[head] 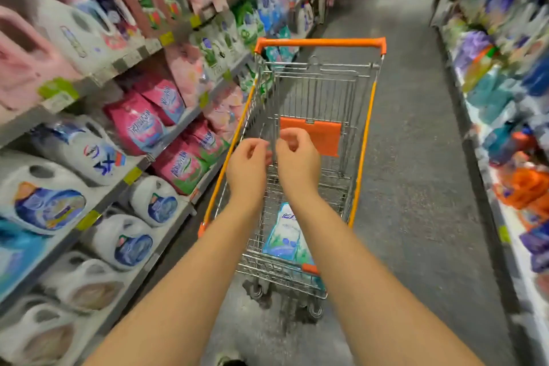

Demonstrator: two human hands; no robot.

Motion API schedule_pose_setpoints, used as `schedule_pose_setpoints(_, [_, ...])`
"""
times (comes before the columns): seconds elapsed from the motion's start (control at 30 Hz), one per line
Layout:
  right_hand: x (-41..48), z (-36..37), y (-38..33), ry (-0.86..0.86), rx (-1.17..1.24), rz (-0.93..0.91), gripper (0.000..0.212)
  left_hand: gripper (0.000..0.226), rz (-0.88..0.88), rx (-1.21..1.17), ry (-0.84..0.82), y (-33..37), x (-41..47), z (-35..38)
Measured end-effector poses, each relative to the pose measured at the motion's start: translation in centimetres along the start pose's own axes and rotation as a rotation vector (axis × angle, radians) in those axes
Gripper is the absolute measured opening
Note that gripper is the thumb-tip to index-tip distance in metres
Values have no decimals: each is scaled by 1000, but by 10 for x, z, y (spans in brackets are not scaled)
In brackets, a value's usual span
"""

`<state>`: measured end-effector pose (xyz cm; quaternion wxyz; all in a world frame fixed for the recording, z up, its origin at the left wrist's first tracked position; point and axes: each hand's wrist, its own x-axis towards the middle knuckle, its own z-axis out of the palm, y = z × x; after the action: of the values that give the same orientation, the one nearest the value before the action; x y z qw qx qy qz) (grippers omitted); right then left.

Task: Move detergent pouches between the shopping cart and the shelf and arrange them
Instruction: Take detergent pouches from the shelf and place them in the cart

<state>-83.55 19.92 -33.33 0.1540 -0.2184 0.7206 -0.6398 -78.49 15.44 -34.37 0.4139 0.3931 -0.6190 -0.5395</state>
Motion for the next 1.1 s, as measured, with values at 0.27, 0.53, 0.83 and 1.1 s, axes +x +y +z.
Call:
schedule_pose_setpoints(0.27, [-99, 70, -102, -366, 109, -281, 7, 15, 170, 76, 301, 86, -40, -145])
schedule_pose_setpoints(0.53, [-217, 193, -206, -637, 266, -522, 9, 25, 370, 228, 547, 166, -60, -345])
schedule_pose_setpoints(0.83, [-284, 318, -282, -696, 326, -654, 16, 24, 448, 469, 650, 216, -53, -516])
schedule_pose_setpoints(1.1, [-246, 421, -312, -787, 383, -712, 8, 19, 467, 494, 717, 218, 30, -569])
